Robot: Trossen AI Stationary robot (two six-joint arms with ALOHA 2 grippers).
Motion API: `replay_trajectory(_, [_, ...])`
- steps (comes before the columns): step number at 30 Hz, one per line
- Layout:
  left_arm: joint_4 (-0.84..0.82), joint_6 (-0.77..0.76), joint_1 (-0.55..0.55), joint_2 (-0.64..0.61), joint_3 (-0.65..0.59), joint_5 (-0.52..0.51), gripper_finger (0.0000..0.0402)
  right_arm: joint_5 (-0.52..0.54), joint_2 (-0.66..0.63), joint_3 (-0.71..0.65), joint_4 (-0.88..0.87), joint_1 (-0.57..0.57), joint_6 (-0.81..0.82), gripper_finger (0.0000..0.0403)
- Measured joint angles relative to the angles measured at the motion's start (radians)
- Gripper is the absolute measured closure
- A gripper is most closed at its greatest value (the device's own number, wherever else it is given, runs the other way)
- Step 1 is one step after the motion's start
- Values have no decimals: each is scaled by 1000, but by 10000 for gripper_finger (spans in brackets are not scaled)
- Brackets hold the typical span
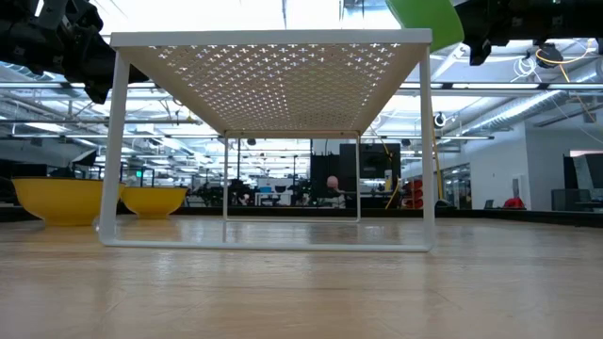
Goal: Pick & Place Mini bowls
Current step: Stack the green bowl on the green bowl on the shelf
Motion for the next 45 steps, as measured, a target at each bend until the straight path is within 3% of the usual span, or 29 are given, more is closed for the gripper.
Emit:
replay_trajectory(6, [0, 0, 0, 0, 0, 0, 314, 122, 18, 7, 138, -19, 59, 399])
replay_trajectory(15, [0, 0, 0, 0, 0, 0, 314, 108, 164, 234, -165, -121, 109, 401])
replay_trajectory(29, [0, 0, 0, 0, 0, 0, 314, -261, 546, 621, -298, -286, 119, 402])
replay_trajectory(39, [0, 0, 0, 0, 0, 0, 314, -395, 815, 1042, -769, -421, 93, 403])
replay_trajectory(45, [0, 0, 0, 0, 0, 0, 314, -551, 908, 1160, -925, -492, 100, 403])
